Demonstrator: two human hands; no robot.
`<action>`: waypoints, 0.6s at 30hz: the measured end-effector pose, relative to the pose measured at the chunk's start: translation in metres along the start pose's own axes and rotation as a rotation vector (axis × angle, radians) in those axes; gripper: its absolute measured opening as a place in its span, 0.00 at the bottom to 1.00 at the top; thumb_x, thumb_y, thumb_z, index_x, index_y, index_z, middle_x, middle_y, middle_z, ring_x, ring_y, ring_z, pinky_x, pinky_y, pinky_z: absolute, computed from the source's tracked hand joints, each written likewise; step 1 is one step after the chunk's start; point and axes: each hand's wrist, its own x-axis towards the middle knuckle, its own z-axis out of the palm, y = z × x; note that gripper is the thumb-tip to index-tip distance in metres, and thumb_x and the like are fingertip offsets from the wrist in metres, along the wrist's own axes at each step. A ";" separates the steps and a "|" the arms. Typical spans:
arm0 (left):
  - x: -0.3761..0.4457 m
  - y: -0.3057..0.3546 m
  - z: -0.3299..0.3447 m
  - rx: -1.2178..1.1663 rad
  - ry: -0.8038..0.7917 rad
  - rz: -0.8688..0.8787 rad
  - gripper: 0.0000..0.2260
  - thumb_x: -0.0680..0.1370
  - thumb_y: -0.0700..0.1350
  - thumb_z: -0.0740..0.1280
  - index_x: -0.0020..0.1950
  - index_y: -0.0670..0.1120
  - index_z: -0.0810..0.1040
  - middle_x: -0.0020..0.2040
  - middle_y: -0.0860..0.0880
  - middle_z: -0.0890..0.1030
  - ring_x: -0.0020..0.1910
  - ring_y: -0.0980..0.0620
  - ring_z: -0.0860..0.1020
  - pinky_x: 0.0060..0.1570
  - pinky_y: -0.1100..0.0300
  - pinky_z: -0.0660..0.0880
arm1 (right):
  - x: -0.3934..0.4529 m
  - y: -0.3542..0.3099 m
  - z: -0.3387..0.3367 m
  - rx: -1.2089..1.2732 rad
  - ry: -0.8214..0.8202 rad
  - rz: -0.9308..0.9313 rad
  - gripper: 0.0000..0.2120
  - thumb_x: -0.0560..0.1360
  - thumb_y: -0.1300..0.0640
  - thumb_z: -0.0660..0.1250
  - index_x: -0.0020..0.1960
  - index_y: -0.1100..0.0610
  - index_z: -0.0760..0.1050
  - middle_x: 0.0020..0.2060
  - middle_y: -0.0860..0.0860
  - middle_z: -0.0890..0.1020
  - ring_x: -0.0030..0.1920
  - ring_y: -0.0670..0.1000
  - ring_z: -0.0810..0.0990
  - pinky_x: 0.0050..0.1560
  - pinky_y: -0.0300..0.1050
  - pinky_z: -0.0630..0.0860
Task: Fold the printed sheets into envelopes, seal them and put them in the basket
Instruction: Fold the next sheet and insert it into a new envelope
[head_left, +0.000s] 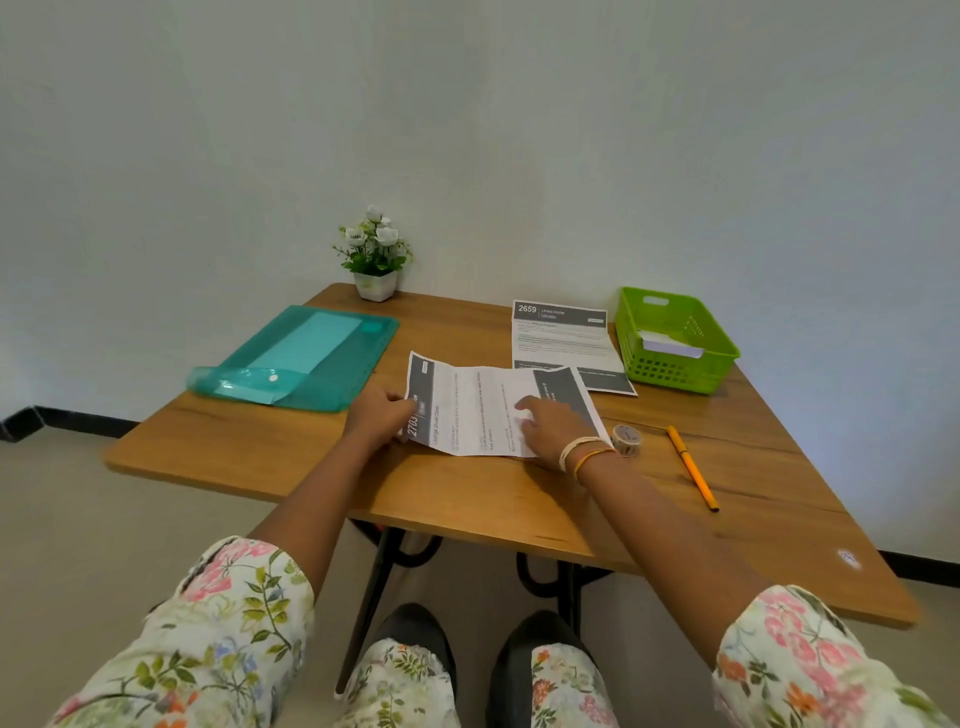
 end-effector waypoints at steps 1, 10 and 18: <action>0.000 -0.001 0.001 0.007 0.001 0.005 0.11 0.75 0.46 0.67 0.54 0.42 0.79 0.42 0.46 0.83 0.32 0.51 0.81 0.27 0.61 0.72 | -0.002 -0.006 0.007 -0.002 -0.017 -0.030 0.19 0.81 0.56 0.55 0.72 0.53 0.66 0.70 0.54 0.70 0.69 0.56 0.69 0.69 0.52 0.65; 0.006 -0.015 0.000 -0.060 0.018 0.047 0.07 0.78 0.48 0.66 0.48 0.46 0.82 0.42 0.47 0.84 0.39 0.50 0.82 0.41 0.51 0.81 | -0.011 -0.010 0.038 -0.063 0.010 -0.119 0.21 0.81 0.48 0.53 0.73 0.48 0.63 0.74 0.52 0.63 0.74 0.53 0.60 0.73 0.59 0.56; -0.004 -0.013 0.008 -0.018 0.083 0.127 0.24 0.81 0.60 0.55 0.37 0.46 0.78 0.35 0.50 0.82 0.34 0.51 0.79 0.34 0.58 0.70 | -0.009 -0.007 0.043 -0.024 0.115 -0.163 0.21 0.76 0.45 0.60 0.67 0.49 0.72 0.65 0.51 0.75 0.63 0.53 0.73 0.63 0.52 0.71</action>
